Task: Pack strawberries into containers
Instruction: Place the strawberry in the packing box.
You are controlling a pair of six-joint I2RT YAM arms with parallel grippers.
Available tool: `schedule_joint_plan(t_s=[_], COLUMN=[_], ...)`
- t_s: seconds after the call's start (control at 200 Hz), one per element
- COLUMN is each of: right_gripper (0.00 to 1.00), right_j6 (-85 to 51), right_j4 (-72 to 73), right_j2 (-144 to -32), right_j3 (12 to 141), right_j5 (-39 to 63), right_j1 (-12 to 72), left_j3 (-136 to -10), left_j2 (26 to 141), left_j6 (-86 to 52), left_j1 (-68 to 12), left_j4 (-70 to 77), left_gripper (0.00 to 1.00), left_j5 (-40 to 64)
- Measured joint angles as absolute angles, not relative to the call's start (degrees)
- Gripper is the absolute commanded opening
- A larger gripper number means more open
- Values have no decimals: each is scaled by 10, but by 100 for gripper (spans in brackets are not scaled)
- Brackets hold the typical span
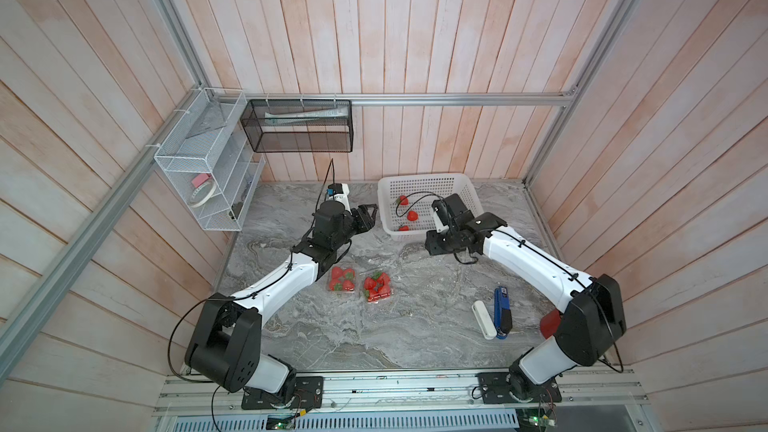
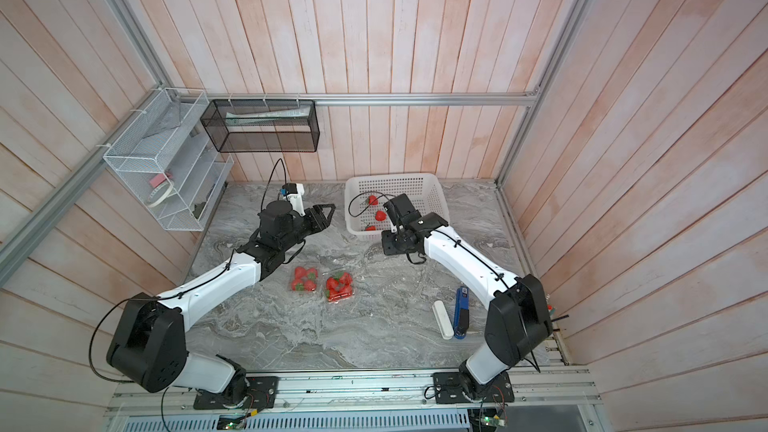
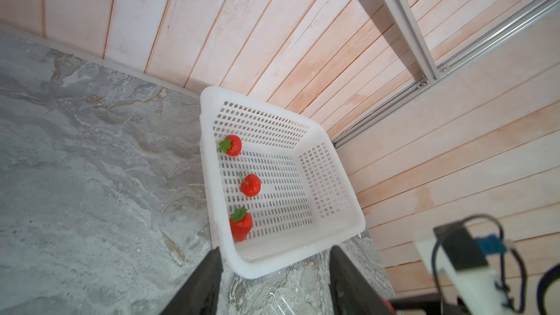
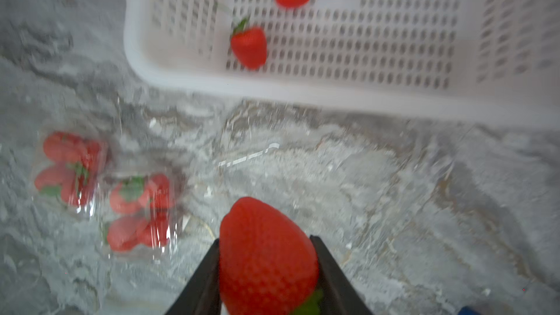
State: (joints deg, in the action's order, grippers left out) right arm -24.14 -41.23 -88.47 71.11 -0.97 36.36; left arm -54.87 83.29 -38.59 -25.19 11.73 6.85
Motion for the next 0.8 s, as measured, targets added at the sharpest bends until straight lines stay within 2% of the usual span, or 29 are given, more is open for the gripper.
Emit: schedule_joint_plan(t_s=[0.145,0.3,0.415,0.63,0.755,0.8], right_gripper=[26,30,45,75,77,74], right_j6=[-290,-326,-337,-344,-333,-327], right_j4=[-400,-366,-343,-334,-356,-368], right_j2=[-845,-824,-828,-838,-848,-851], right_j3=[603,541,522,520,545,561], right_j5=[21,48,62,60,53,48], right_j1=[394,399,400,401,400,398], left_j3=[-531,-525,-525,-525,-530,-535], left_j2=[813,802,802,811,836,847], left_j6=[-391,-397,-400,-401,-401,-401], left_j1=[-252,-252,-252,-252,-252,-252], left_j4=[104,100,98,99,98,98], left_gripper=[59,60,61,79,82,82], left_j5=[59,55,55,55,55,56])
